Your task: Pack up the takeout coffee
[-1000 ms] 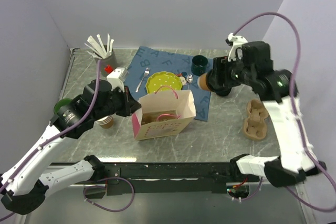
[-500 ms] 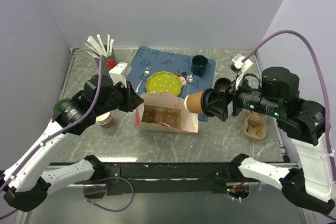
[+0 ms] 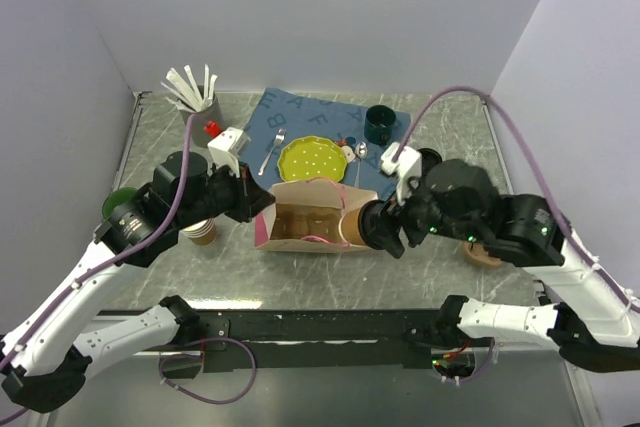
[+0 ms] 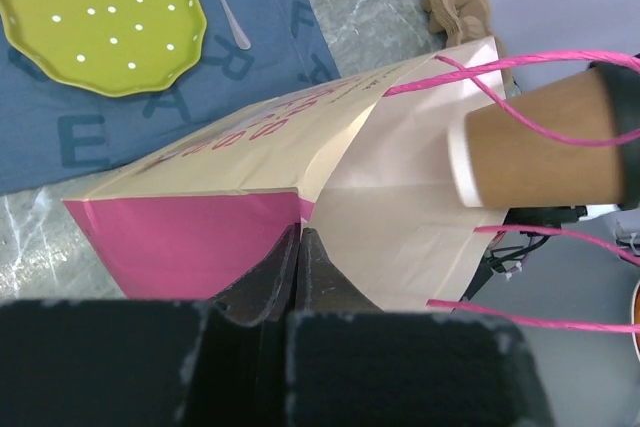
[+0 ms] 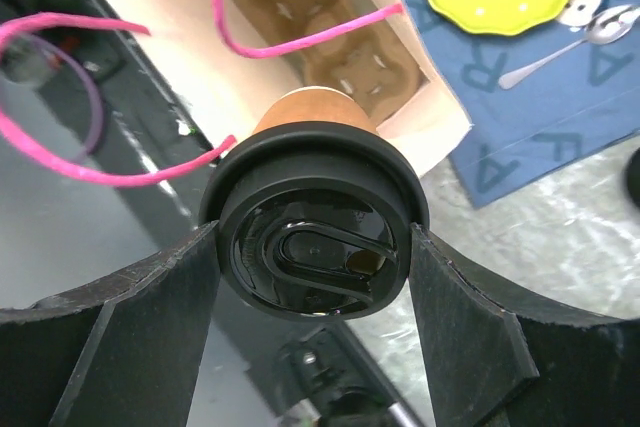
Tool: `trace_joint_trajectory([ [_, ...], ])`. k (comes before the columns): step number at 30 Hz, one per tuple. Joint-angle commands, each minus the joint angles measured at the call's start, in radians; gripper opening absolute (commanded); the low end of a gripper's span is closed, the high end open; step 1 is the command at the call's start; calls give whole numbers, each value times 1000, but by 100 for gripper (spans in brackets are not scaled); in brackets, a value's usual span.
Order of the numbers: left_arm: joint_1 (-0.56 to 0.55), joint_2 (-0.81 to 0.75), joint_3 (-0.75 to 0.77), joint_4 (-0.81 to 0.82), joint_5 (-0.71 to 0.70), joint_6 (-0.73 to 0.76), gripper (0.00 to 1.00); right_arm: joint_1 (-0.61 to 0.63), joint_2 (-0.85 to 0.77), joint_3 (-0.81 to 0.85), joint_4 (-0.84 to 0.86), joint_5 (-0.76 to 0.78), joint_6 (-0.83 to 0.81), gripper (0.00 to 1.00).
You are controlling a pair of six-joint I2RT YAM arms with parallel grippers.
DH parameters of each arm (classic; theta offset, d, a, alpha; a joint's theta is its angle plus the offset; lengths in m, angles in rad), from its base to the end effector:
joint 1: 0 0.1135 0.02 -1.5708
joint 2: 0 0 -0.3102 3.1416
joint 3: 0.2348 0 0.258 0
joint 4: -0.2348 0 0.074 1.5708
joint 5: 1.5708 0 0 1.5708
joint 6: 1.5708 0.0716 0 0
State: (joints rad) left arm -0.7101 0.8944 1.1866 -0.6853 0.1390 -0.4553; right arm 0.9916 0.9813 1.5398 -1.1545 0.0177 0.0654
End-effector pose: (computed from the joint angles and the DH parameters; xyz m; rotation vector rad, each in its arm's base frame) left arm 0.1320 -0.1266 0.4297 0.3583 2.0400 -0.8807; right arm 0.0826 0.1240 0.4735 -0.9852 1.9966 0.5780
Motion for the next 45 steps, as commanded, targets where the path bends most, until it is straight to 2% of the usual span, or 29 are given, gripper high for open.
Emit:
trace_joint_trajectory([
  [1, 4, -11, 8, 46, 1, 6, 1, 186, -12, -67, 163, 319, -13, 50],
  [5, 4, -15, -13, 61, 40, -25, 1, 358, 46, -52, 167, 502, -25, 49],
  [11, 4, -40, -38, 92, 66, 3, 1, 464, 128, 19, 176, 580, -56, 49],
  [15, 4, -97, -114, 156, 122, 79, 1, 482, 161, -1, 219, 593, -111, 50],
  [19, 4, -133, -128, 155, 151, 144, 1, 481, 162, -65, 283, 593, -189, 50],
  [23, 4, -164, -179, 187, 192, 199, 1, 482, 165, -110, 303, 538, -285, 50],
  [31, 4, -184, -249, 239, 220, 213, 1, 478, 163, -214, 320, 466, -326, 49],
  [34, 4, -170, -234, 205, 139, 158, 11, 481, 187, -210, 294, 453, -317, 48],
  [35, 4, -164, -211, 187, 120, 120, 24, 481, 188, -207, 294, 455, -309, 48],
  [36, 4, -160, -197, 159, 103, 103, 32, 481, 189, -208, 295, 461, -308, 47],
  [39, 4, -163, -159, 63, 76, 53, 47, 479, 189, -195, 291, 478, -285, 47],
  [42, 4, -192, -144, -17, 74, 1, 60, 484, 201, -181, 268, 478, -239, 46],
  [45, 4, -210, -114, -127, 68, -49, 65, 515, 224, -179, 262, 485, -213, 46],
])
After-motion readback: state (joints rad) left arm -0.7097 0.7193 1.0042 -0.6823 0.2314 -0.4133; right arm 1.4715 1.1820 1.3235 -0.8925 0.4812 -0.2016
